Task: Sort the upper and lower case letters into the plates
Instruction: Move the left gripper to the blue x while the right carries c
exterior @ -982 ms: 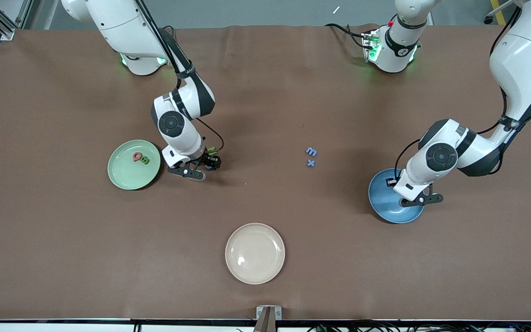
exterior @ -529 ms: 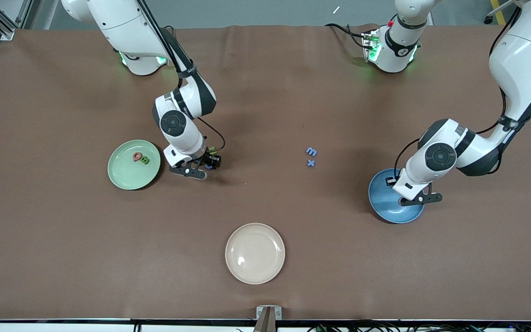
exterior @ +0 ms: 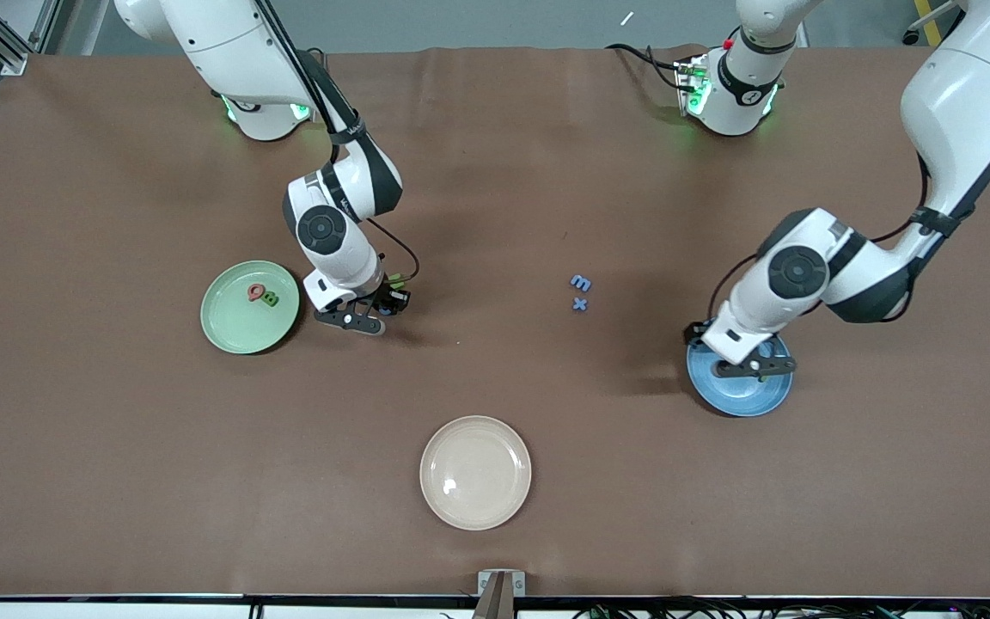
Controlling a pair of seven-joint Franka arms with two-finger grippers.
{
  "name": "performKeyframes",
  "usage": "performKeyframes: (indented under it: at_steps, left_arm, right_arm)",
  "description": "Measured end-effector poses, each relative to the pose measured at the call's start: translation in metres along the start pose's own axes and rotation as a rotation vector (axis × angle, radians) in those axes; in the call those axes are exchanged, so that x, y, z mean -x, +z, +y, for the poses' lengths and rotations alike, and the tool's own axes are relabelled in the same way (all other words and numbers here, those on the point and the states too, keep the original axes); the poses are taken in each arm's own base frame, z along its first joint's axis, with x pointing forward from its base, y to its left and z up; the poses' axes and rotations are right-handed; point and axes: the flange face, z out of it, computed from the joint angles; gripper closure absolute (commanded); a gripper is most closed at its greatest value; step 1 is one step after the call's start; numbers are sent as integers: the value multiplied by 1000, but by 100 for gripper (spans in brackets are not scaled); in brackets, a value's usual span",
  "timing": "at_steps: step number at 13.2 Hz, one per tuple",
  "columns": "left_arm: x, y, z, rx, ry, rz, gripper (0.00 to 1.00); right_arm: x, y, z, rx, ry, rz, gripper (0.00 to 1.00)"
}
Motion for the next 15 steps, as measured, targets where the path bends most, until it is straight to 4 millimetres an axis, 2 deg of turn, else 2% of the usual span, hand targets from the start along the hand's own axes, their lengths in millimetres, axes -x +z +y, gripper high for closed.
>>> performKeyframes:
  at_steps: [2,4,7,8,10,12,14,15]
  left_arm:
    - [9,-15,41,17,64,22,0]
    - [20,-24,85,27,102,37,0]
    - [41,-33,148,64,86,14,0]
    - [51,-31,169,64,82,1,0]
    - [70,-11,207,24,85,-11,1]
    - [89,7,233,-1,98,-14,1]
    - [93,17,238,2,98,-28,2]
    - [91,21,237,17,92,-30,3]
  right_arm:
    - [-5,-1,7,15,-13,-17,100]
    - [-21,-14,26,34,-47,-57,100]
    - [-58,-53,79,26,-127,-101,100]
    - [-70,-65,100,30,-162,-105,100]
    - [-89,-74,146,44,-227,-104,100]
    - [-103,-70,195,42,-282,-116,100]
    - [-111,-62,239,31,-311,-107,100]
    - [-111,-57,253,28,-319,-93,100]
